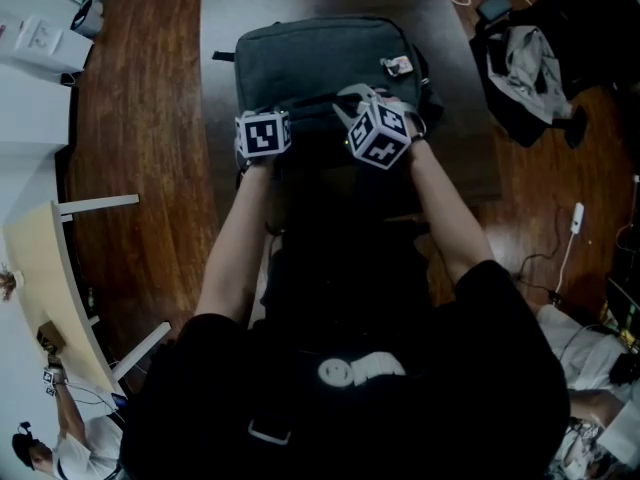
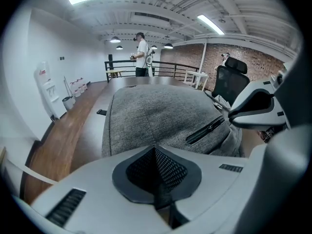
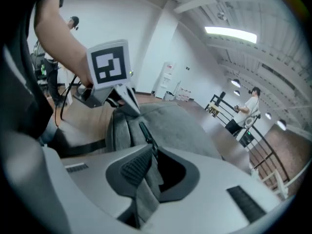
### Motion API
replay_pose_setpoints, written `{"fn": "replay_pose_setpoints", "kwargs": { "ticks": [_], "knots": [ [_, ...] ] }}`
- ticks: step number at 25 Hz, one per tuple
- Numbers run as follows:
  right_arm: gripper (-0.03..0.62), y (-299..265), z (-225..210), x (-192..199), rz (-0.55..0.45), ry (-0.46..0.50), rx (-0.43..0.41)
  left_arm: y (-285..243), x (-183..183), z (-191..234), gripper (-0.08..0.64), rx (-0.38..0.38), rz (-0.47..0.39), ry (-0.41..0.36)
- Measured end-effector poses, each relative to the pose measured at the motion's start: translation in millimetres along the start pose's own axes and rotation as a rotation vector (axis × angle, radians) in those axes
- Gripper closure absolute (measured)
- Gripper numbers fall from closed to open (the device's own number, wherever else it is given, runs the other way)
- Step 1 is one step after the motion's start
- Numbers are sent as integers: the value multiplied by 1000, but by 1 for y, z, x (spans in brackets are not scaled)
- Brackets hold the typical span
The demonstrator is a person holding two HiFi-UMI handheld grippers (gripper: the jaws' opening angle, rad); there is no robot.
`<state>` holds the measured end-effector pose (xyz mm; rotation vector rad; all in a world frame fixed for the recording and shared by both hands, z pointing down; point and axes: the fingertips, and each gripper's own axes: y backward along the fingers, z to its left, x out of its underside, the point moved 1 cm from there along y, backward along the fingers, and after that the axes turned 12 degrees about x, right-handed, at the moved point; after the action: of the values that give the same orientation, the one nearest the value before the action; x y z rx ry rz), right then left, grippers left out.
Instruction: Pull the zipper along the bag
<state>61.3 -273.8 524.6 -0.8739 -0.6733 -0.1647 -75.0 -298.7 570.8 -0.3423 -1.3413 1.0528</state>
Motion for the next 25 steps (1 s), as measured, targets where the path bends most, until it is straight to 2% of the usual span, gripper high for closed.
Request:
{"fn": "replay_pose_setpoints", "kwargs": {
  "ticks": [2, 3, 5, 8, 10, 11, 12, 19, 22, 25],
  "knots": [
    [424, -13, 7, -1, 25, 0, -32, 0, 1, -1, 561, 7, 1, -3],
    [400, -19, 10, 0, 40, 28, -44, -1, 1, -1, 560, 11, -1, -6],
    [399, -28, 14, 5, 59, 94, -56, -2, 0, -2, 560, 14, 0, -9],
    [430, -35, 18, 6, 88, 172, -75, -2, 2, 1, 560, 4, 9, -28],
    [478, -32, 20, -1, 92, 234, -82, -2, 1, 2, 560, 2, 7, -33],
    [536, -31, 21, -3, 87, 259, -79, -2, 1, 2, 560, 7, 5, -31],
    [554, -31, 21, -3, 87, 271, -73, -3, 1, 2, 560, 15, 2, -27],
    [565, -26, 17, 2, 112, 259, -26, -3, 2, 0, 560, 34, 1, -15],
    [565, -21, 14, -4, 119, 190, -22, -2, 1, 1, 560, 32, -1, -8],
    [565, -21, 11, 2, 132, 120, -43, -2, 1, 1, 560, 40, -14, 49]
  ]
}}
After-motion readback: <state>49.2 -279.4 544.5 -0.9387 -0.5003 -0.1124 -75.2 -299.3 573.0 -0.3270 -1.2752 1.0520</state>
